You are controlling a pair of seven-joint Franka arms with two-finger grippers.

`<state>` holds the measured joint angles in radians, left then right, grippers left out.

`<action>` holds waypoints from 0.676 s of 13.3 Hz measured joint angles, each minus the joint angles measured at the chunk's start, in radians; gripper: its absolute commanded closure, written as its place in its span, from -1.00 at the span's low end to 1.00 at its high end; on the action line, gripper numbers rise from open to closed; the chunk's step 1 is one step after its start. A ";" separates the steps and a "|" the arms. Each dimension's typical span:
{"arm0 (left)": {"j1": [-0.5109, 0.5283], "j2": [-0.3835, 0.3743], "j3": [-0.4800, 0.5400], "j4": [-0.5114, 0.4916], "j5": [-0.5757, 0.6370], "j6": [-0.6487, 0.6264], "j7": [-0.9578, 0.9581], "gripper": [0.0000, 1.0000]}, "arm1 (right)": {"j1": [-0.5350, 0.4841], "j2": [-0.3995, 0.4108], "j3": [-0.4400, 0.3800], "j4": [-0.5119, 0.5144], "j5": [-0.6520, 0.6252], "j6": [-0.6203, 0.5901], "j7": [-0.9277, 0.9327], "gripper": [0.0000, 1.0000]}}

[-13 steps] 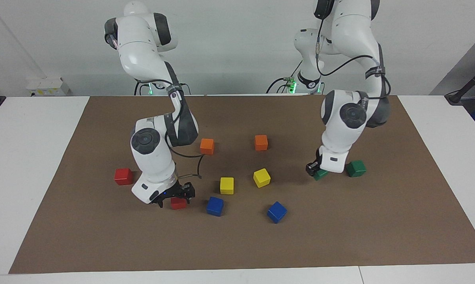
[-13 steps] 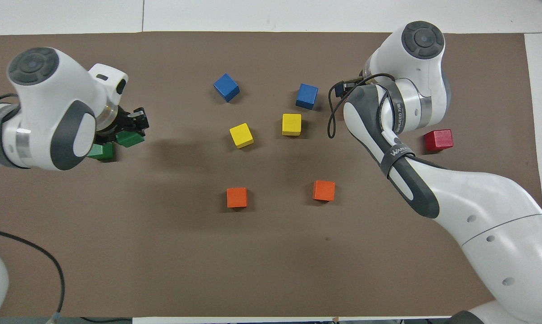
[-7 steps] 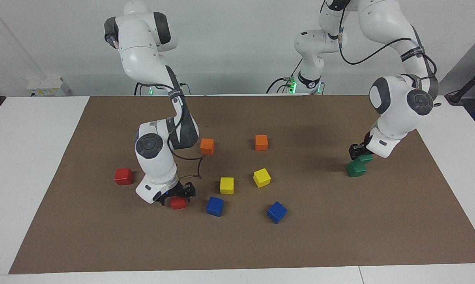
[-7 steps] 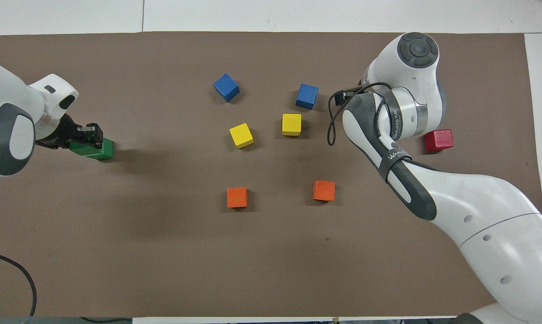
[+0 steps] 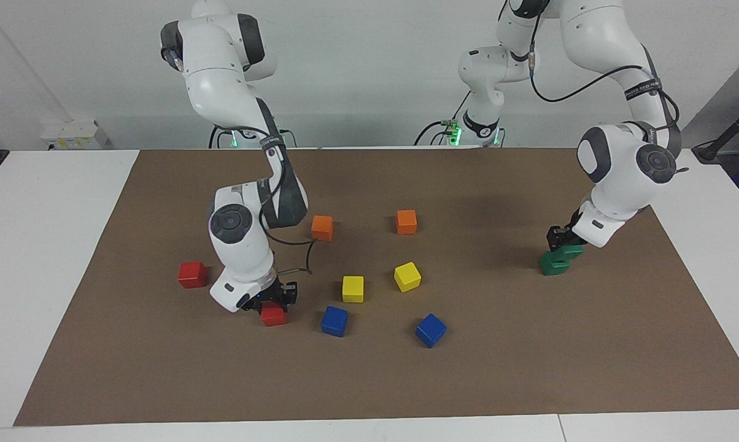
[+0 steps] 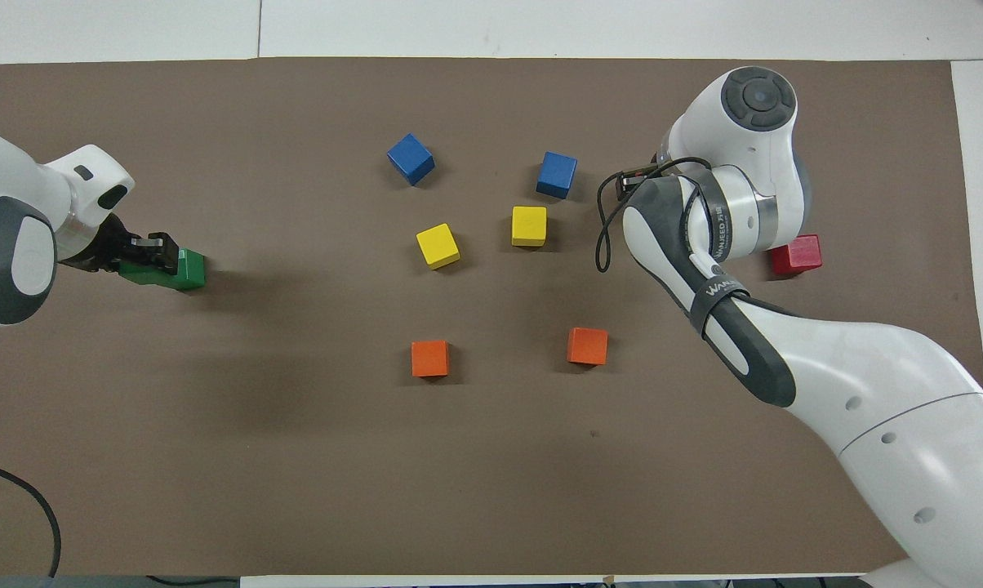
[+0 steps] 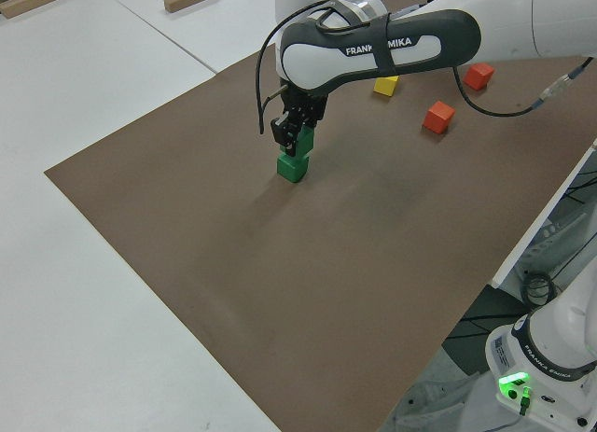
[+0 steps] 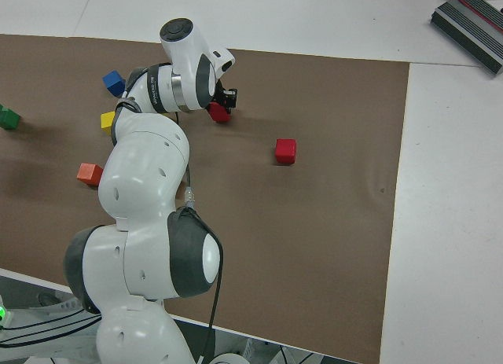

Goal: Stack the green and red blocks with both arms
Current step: 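Stack the green cube with the left gripper while the right gripper grasps red, then carry the second red cube onto the placed red cube with the right gripper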

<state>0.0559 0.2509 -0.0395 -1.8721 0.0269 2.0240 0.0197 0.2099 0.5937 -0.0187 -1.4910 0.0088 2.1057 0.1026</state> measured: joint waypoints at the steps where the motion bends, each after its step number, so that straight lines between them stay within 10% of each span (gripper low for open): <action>1: 0.005 0.004 0.001 -0.002 0.000 0.005 0.000 1.00 | -0.009 -0.028 -0.004 0.008 0.000 -0.051 0.000 1.00; 9: 0.029 0.005 -0.003 -0.029 -0.049 0.046 -0.035 1.00 | -0.217 -0.225 -0.008 -0.116 -0.003 -0.164 -0.262 1.00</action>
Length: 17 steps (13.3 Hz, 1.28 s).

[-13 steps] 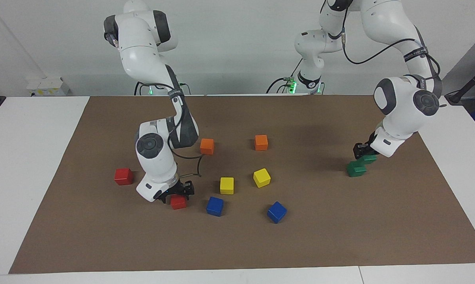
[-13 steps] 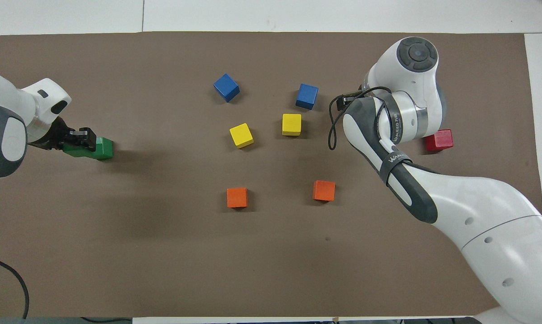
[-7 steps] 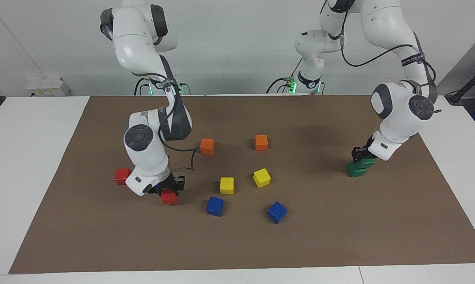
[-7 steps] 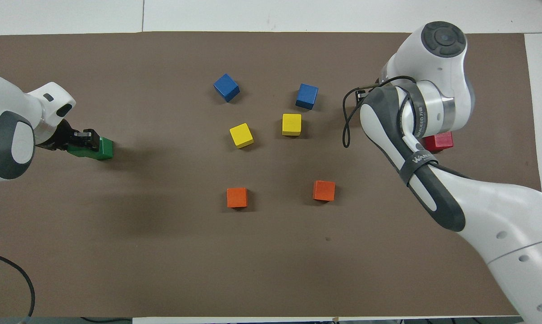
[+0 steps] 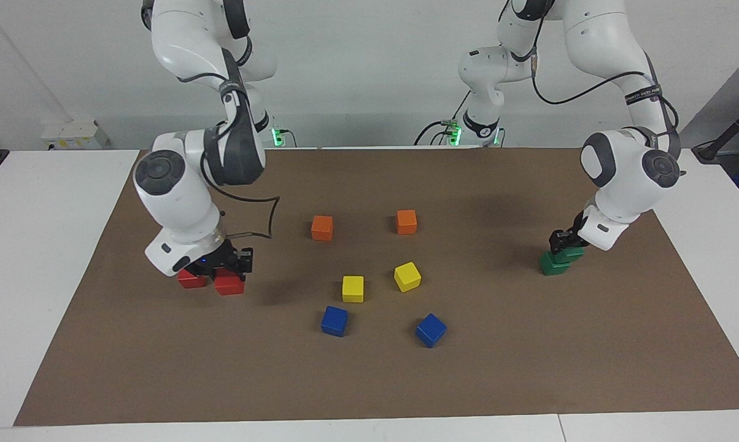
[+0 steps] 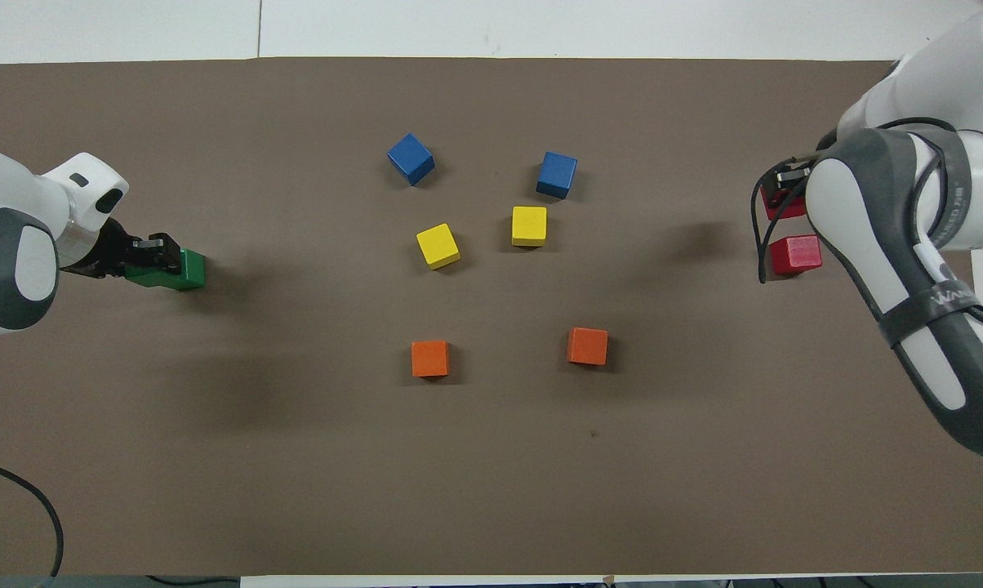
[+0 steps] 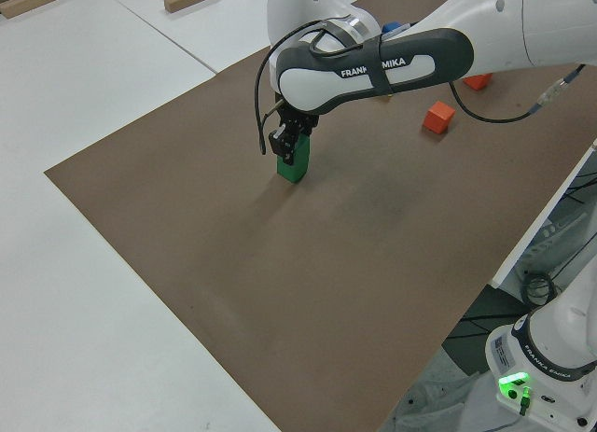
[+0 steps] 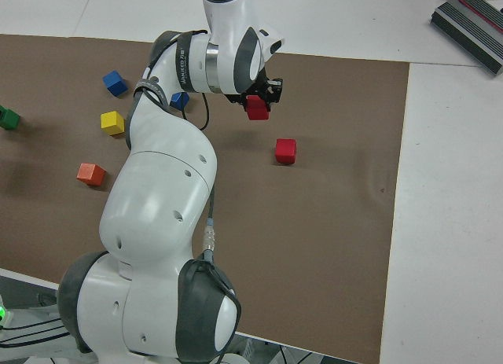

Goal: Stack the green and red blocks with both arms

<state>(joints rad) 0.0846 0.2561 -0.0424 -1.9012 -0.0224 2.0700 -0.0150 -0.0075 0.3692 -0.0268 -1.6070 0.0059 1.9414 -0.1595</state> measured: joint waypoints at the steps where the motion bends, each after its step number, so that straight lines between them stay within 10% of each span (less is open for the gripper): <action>1: 0.000 0.000 -0.001 0.000 0.000 0.001 -0.002 1.00 | -0.029 -0.008 0.000 -0.050 0.000 0.061 -0.039 1.00; 8: -0.001 0.000 -0.004 -0.014 0.000 0.023 -0.003 1.00 | -0.079 -0.062 0.001 -0.210 0.001 0.203 -0.074 1.00; 9: -0.001 0.000 -0.004 -0.014 0.000 0.024 -0.003 0.63 | -0.078 -0.066 0.002 -0.214 0.001 0.203 -0.062 1.00; 10: -0.001 0.000 -0.004 -0.014 0.000 0.024 -0.003 -0.98 | -0.077 -0.068 0.004 -0.217 0.002 0.203 -0.048 1.00; 17: -0.001 0.000 -0.005 -0.021 0.000 0.028 -0.002 -1.00 | -0.073 -0.074 0.008 -0.236 0.002 0.203 0.085 1.00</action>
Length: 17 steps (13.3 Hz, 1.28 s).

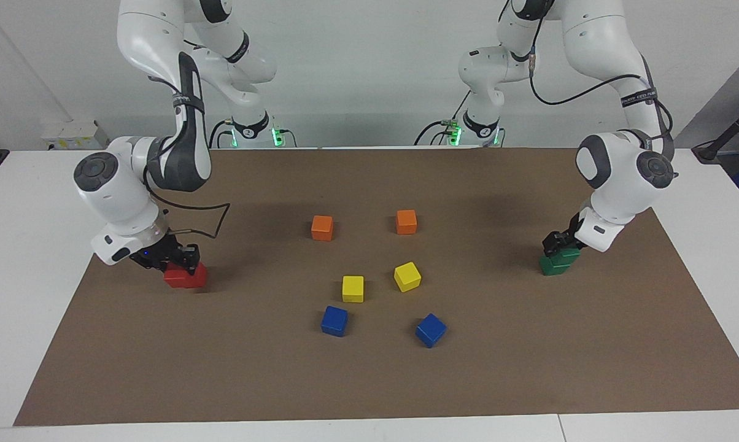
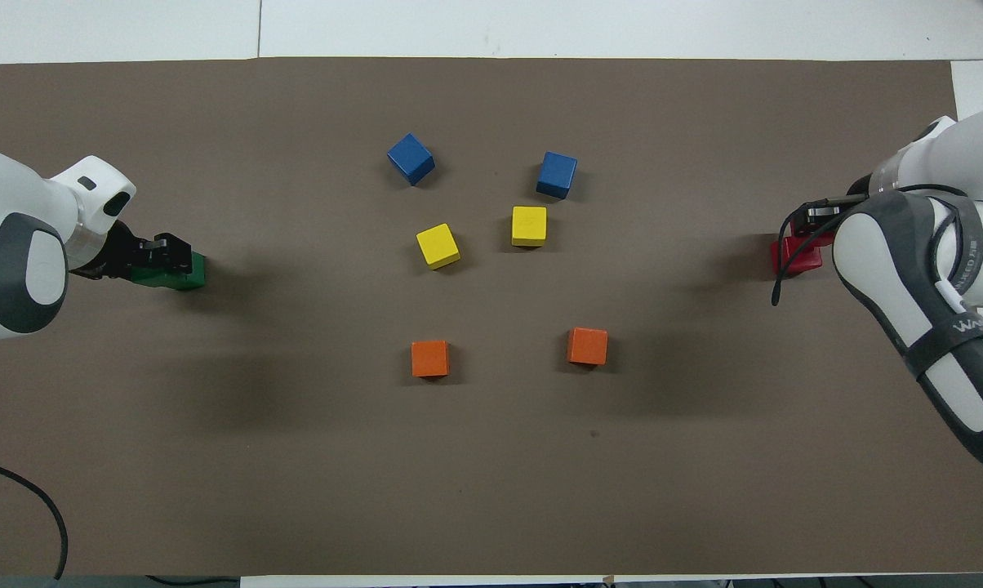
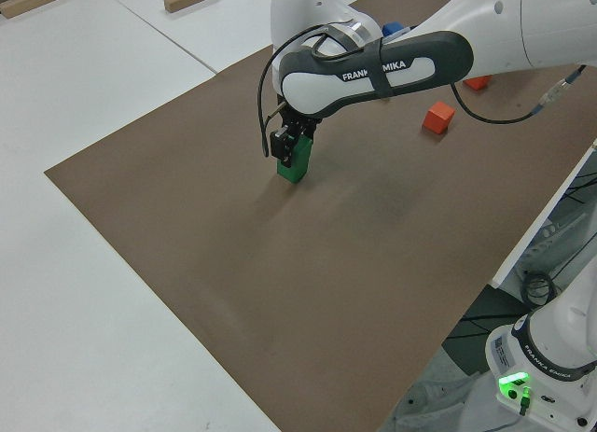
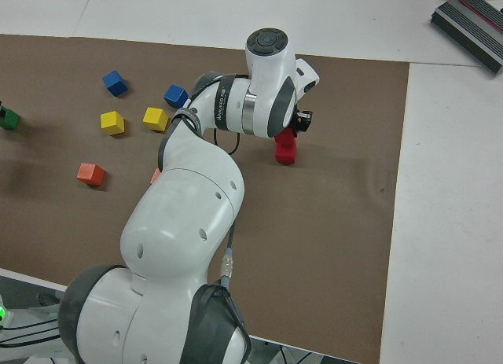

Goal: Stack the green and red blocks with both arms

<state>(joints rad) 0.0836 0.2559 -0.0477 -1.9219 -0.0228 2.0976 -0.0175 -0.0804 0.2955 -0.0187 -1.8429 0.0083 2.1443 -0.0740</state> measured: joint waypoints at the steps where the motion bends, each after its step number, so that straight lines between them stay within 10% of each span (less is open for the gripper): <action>1: -0.001 0.000 0.000 0.000 0.000 0.001 0.000 -1.00 | 0.000 -0.001 0.000 -0.004 0.000 0.000 0.008 1.00; 17: -0.005 -0.270 -0.005 0.069 0.000 -0.351 0.000 -1.00 | 0.014 -0.034 0.001 -0.052 0.000 -0.038 -0.071 1.00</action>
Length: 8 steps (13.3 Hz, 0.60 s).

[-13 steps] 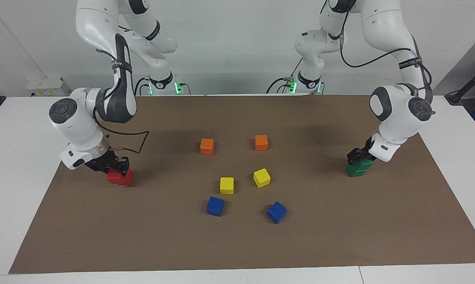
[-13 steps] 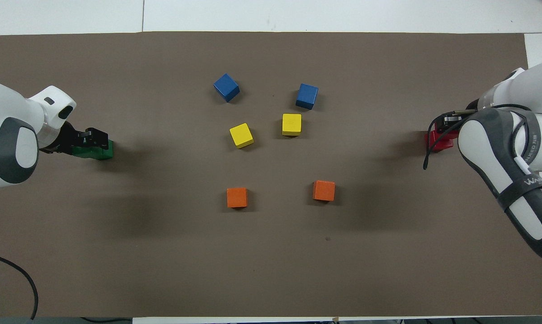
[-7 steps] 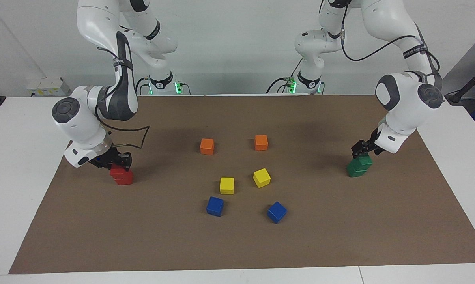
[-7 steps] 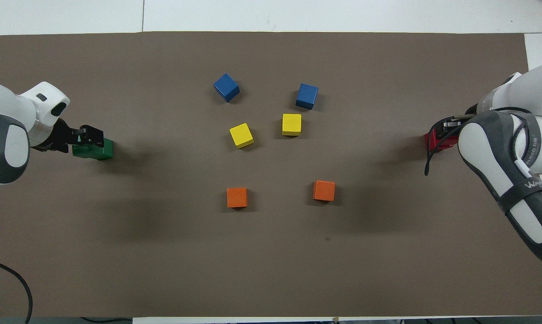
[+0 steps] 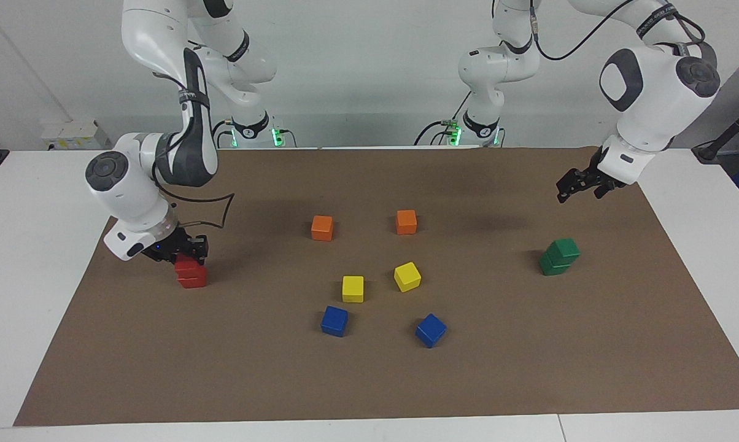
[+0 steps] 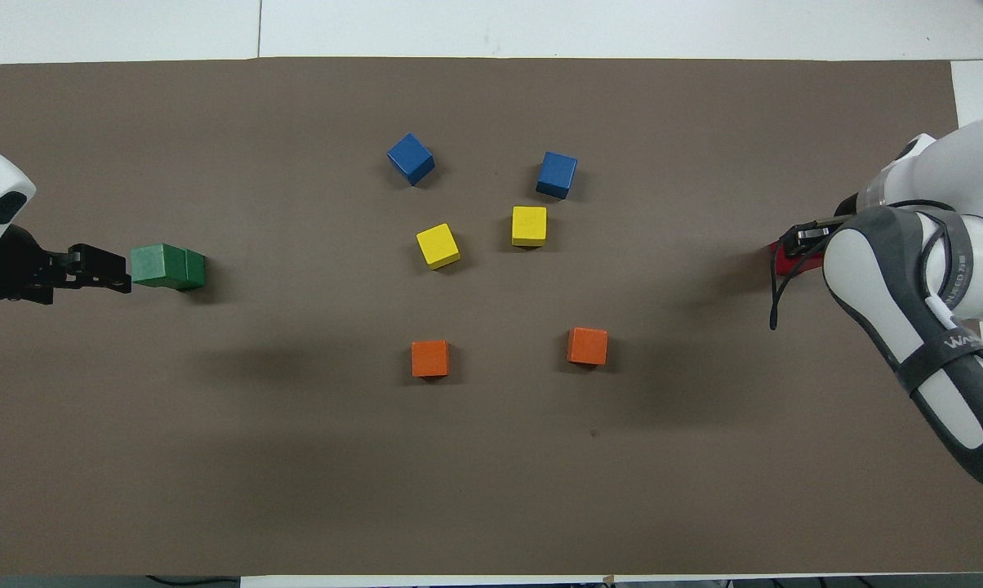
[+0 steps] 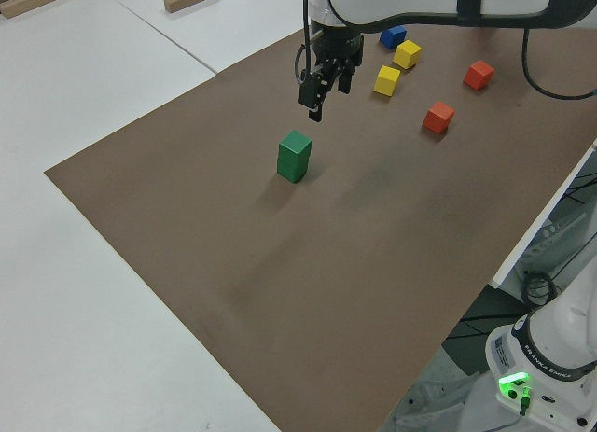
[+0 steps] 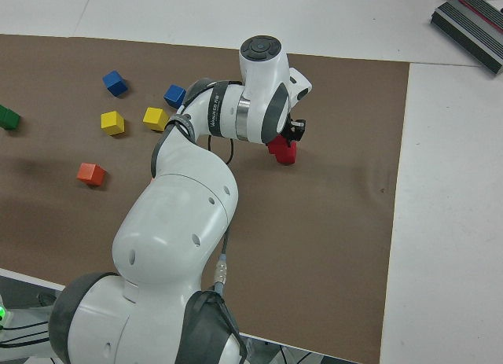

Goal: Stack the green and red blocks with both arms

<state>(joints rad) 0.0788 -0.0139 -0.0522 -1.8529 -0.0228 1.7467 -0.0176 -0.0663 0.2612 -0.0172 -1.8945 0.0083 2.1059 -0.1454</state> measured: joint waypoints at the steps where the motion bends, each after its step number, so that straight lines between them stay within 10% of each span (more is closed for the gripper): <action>1: -0.006 -0.002 0.001 0.000 0.000 -0.009 0.000 -1.00 | -0.001 0.000 0.000 0.000 0.000 0.000 -0.001 1.00; 8: -0.110 -0.001 0.042 0.030 0.000 -0.053 -0.001 -1.00 | -0.006 -0.004 -0.003 -0.013 0.000 0.001 -0.002 1.00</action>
<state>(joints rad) -0.0309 -0.0148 -0.0099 -1.8233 -0.0228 1.6937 -0.0184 -0.0726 0.2570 -0.0197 -1.9074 0.0083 2.1066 -0.1472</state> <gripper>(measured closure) 0.000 0.454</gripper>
